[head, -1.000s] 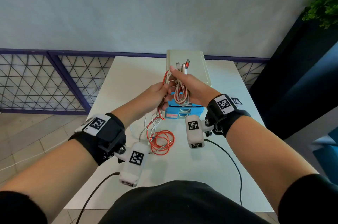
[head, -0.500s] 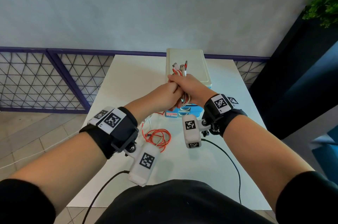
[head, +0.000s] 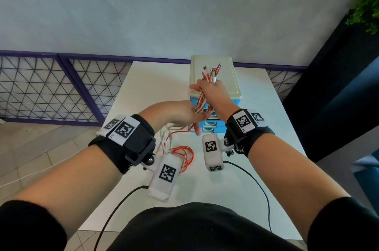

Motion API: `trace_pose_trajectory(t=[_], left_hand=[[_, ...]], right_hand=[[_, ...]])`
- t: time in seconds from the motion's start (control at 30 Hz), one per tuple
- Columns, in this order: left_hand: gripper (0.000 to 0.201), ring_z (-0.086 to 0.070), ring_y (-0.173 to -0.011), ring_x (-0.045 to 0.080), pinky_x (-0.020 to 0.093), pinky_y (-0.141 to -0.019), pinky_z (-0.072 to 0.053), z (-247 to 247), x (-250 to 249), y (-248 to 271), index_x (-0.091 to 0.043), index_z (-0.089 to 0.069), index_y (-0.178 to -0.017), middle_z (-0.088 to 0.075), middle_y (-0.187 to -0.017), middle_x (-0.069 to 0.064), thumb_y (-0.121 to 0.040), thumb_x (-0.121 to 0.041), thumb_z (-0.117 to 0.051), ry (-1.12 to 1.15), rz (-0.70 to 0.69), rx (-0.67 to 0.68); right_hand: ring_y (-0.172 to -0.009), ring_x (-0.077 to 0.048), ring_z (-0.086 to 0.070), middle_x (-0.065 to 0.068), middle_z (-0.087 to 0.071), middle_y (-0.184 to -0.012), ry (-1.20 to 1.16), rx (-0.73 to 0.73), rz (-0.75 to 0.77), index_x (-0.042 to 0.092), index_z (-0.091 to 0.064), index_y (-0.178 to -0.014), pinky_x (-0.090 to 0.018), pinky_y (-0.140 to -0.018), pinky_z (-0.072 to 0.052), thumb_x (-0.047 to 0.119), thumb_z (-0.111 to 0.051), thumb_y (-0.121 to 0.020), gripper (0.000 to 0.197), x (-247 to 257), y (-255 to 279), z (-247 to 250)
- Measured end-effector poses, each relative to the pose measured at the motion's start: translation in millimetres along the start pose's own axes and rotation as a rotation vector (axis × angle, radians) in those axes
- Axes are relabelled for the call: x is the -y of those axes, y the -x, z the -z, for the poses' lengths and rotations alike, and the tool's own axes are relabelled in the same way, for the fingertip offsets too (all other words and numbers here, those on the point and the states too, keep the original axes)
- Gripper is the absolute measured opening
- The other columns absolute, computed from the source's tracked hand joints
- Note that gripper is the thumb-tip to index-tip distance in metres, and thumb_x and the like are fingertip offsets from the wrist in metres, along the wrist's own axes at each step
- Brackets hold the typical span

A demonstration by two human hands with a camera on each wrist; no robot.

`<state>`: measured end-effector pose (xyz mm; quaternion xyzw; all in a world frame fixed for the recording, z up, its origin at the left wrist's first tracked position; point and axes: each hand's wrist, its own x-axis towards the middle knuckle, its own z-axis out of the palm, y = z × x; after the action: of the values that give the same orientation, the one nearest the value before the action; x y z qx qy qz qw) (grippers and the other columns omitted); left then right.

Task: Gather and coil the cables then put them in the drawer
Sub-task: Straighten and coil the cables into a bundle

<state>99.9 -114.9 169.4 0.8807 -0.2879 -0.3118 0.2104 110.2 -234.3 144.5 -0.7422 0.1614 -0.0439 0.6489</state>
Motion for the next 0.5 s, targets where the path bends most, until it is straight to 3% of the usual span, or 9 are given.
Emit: trace_pose_trajectory(t=[0.07, 0.13, 0.2, 0.27, 0.37, 0.43, 0.5], left_hand=[[0.064, -0.051, -0.048, -0.007, 0.009, -0.055, -0.038, -10, 5, -2, -0.008, -0.069, -0.082, -0.06, -0.045, -0.013, -0.099, -0.047, -0.022, 0.093, -0.039, 0.003], [0.066, -0.054, -0.059, -0.002, 0.004, -0.059, -0.039, -22, 12, -7, -0.01, -0.064, -0.07, -0.064, -0.064, -0.008, -0.098, -0.048, -0.018, 0.204, -0.091, -0.052], [0.064, -0.053, -0.06, 0.004, 0.002, -0.056, -0.038, -32, 18, -14, -0.013, -0.055, -0.06, -0.063, -0.066, 0.0, -0.099, -0.048, -0.018, 0.234, -0.121, -0.143], [0.065, -0.053, -0.061, 0.012, 0.009, -0.06, -0.04, -37, 18, -18, -0.012, -0.052, -0.057, -0.059, -0.062, 0.002, -0.099, -0.049, -0.018, 0.184, -0.122, -0.202], [0.061, -0.054, -0.067, 0.02, 0.034, -0.078, -0.044, -34, 20, -18, -0.017, -0.048, -0.058, -0.056, -0.064, 0.002, -0.097, -0.052, -0.017, 0.076, -0.075, -0.199], [0.053, -0.049, -0.065, 0.018, 0.037, -0.079, -0.044, -33, 21, -17, -0.021, -0.044, -0.063, -0.053, -0.066, 0.001, -0.098, -0.051, -0.017, 0.036, -0.039, -0.178], [0.051, -0.047, -0.064, 0.017, 0.035, -0.076, -0.043, -34, 21, -16, -0.021, -0.044, -0.064, -0.051, -0.066, 0.0, -0.099, -0.049, -0.019, 0.054, -0.042, -0.163]], right_hand=[[-0.092, -0.015, -0.063, -0.005, -0.075, -0.099, -0.019, -0.032, 0.028, 0.019, -0.057, -0.074, -0.031, -0.087, -0.048, 0.018, -0.047, -0.094, 0.022, 3, 0, 5], [-0.085, -0.017, -0.063, -0.005, -0.075, -0.089, -0.08, -0.015, 0.026, 0.018, -0.051, -0.078, -0.034, -0.084, -0.05, 0.018, -0.046, -0.095, 0.017, 4, 0, 8], [-0.086, -0.025, -0.065, -0.008, -0.077, -0.088, -0.218, 0.046, 0.005, 0.017, -0.047, -0.08, -0.041, -0.086, -0.052, 0.02, -0.047, -0.095, 0.015, 3, 0, 10], [-0.093, -0.027, -0.071, -0.014, -0.076, -0.092, -0.357, 0.103, -0.011, 0.016, -0.044, -0.076, -0.037, -0.086, -0.052, 0.02, -0.046, -0.096, 0.021, 1, 1, 11], [-0.091, -0.032, -0.073, -0.021, -0.074, -0.092, -0.54, 0.188, -0.048, 0.016, -0.039, -0.07, -0.04, -0.084, -0.053, 0.017, -0.043, -0.097, 0.027, -1, 6, 9], [-0.08, -0.034, -0.073, -0.021, -0.073, -0.086, -0.614, 0.205, -0.081, 0.014, -0.04, -0.07, -0.04, -0.076, -0.057, 0.019, -0.043, -0.098, 0.028, -2, 9, 7], [-0.06, -0.026, -0.07, -0.015, -0.072, -0.072, -0.639, 0.164, -0.127, 0.013, -0.043, -0.071, -0.034, -0.062, -0.058, 0.022, -0.047, -0.099, 0.029, -4, 12, 4]])
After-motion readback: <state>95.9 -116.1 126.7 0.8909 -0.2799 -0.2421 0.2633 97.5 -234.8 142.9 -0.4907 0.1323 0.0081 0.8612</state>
